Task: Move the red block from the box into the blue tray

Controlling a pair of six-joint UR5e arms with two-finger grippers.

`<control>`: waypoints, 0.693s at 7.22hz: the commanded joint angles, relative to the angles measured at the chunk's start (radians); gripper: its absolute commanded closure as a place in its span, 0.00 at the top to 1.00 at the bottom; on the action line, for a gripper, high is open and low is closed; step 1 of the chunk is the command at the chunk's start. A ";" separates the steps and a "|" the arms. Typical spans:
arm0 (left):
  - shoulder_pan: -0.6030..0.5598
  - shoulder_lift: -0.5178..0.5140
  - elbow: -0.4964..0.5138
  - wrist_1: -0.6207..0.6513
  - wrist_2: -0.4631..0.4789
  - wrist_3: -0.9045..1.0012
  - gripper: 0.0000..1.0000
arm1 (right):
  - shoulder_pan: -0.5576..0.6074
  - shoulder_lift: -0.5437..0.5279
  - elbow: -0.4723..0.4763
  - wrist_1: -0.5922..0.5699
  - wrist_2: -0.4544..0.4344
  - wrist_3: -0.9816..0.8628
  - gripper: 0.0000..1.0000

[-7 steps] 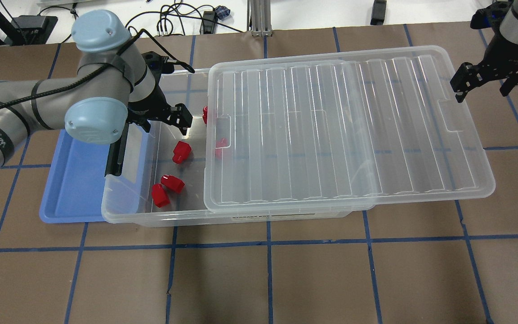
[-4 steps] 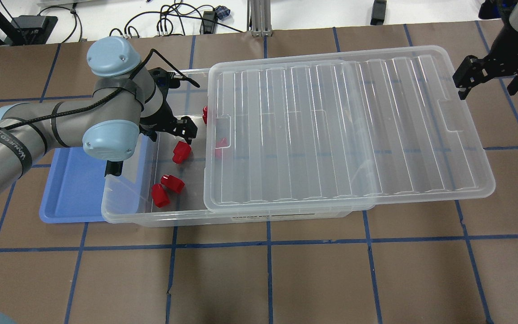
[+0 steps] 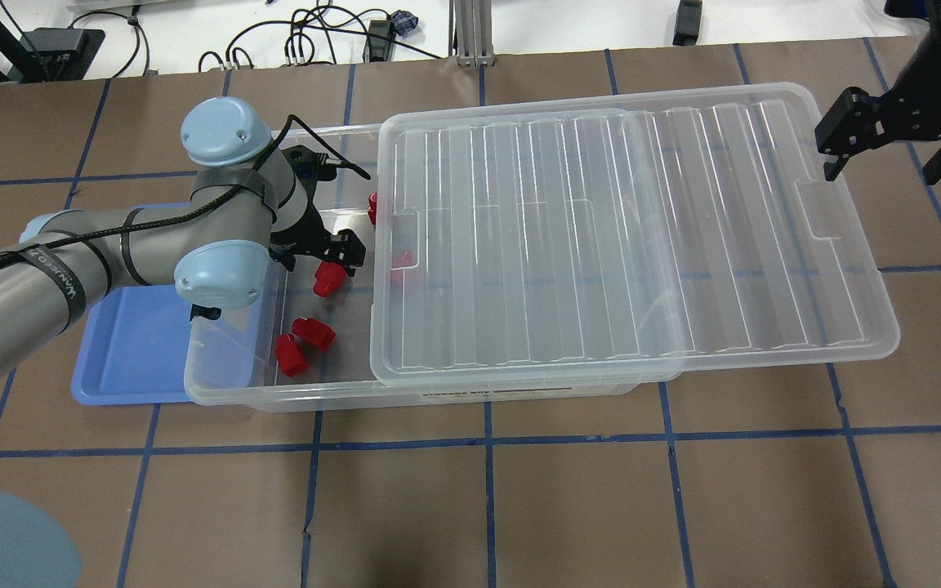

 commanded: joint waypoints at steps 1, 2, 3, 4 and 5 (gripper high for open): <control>0.005 -0.023 0.000 0.023 -0.001 0.002 1.00 | 0.077 -0.023 0.005 0.031 0.004 0.061 1.00; 0.012 -0.047 -0.003 0.034 0.001 0.002 1.00 | 0.080 -0.028 0.011 0.036 0.007 0.061 1.00; 0.012 -0.051 -0.011 0.046 0.001 0.001 1.00 | 0.080 -0.023 0.014 0.037 0.007 0.060 1.00; 0.012 -0.060 -0.019 0.072 -0.001 0.001 1.00 | 0.080 -0.025 0.018 0.034 0.005 0.061 1.00; 0.012 -0.068 -0.019 0.081 -0.001 0.004 0.90 | 0.080 -0.028 0.018 0.040 0.004 0.061 1.00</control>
